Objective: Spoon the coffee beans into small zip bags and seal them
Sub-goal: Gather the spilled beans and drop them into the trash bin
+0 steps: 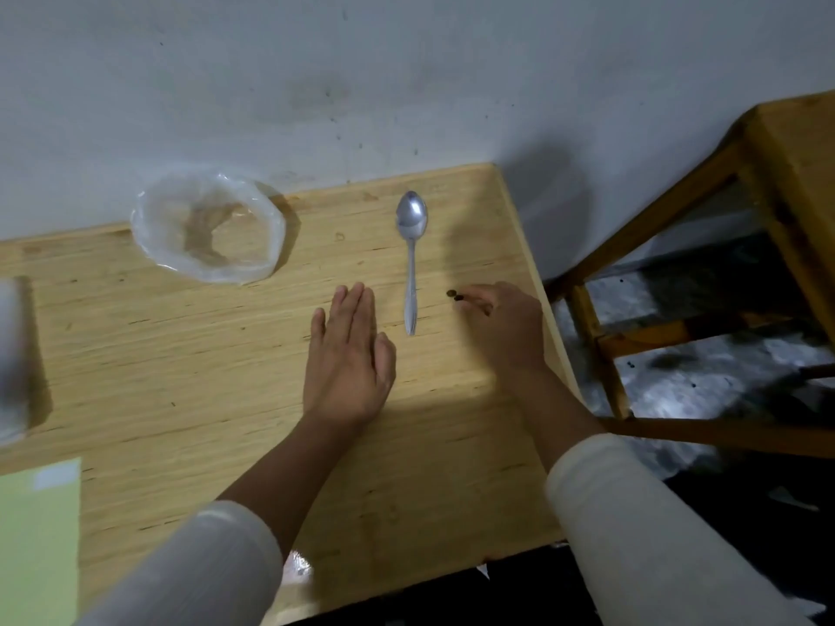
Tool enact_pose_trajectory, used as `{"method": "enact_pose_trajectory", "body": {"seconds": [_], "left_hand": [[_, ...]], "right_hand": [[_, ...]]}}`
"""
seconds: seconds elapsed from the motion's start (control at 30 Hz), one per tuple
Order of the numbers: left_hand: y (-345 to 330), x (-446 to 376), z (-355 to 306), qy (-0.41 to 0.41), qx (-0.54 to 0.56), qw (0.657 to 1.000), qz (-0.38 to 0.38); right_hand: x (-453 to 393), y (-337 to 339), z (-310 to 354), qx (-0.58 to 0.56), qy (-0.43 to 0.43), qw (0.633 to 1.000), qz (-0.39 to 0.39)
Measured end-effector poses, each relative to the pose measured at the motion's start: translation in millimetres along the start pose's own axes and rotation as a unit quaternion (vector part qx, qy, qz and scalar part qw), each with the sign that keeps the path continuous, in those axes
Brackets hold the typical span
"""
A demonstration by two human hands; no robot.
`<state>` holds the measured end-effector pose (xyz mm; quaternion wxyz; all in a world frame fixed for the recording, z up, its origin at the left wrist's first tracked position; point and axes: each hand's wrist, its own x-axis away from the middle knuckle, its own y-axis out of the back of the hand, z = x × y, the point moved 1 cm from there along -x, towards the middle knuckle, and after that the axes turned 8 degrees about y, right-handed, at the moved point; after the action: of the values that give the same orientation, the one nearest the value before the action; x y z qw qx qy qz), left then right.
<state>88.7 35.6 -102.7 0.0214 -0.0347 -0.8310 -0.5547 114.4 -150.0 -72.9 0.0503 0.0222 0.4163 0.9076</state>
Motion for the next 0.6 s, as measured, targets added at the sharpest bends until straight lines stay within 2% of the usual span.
{"method": "enact_pose_trajectory", "body": {"seconds": [0.13, 0.2, 0.27, 0.3, 0.37, 0.43, 0.47, 0.5, 0.57, 0.6], "left_hand": [[0.2, 0.3, -0.4, 0.004, 0.001, 1.000, -0.005], [0.0, 0.2, -0.3, 0.003, -0.001, 1.000, -0.008], [-0.5, -0.4, -0.3, 0.005, 0.002, 1.000, -0.011], [-0.6, -0.6, -0.6, 0.005, 0.004, 1.000, -0.012], [-1.1, -0.9, -0.7, 0.005, 0.004, 1.000, -0.016], [-1.7, -1.0, -0.2, 0.003, 0.004, 1.000, -0.021], [-1.8, -0.9, 0.0, 0.002, 0.004, 1.000, -0.023], [-2.0, -0.9, -0.1, 0.001, 0.005, 1.000, -0.024], [-2.2, -0.8, -0.2, 0.001, 0.008, 1.000, -0.025], [-2.3, -0.9, -0.5, 0.001, 0.009, 1.000, -0.026]], "right_hand": [[-0.1, -6.0, 0.9, 0.029, 0.067, 0.997, -0.014], [-0.6, -4.7, 1.4, 0.002, 0.035, 0.999, -0.009], [-0.1, 2.3, -0.5, -0.138, -0.052, 0.989, 0.001], [1.3, 6.6, -0.7, -0.268, -0.105, 0.958, 0.018], [6.2, 13.6, -0.2, -0.523, -0.174, 0.832, 0.055], [12.0, 15.1, -0.9, -0.670, -0.191, 0.712, 0.093], [14.4, 13.8, -1.0, -0.710, -0.192, 0.668, 0.113], [16.1, 12.4, 0.0, -0.738, -0.195, 0.632, 0.129], [16.6, 10.4, 3.0, -0.766, -0.226, 0.586, 0.139], [15.4, 10.1, 3.7, -0.762, -0.240, 0.586, 0.132]]}}
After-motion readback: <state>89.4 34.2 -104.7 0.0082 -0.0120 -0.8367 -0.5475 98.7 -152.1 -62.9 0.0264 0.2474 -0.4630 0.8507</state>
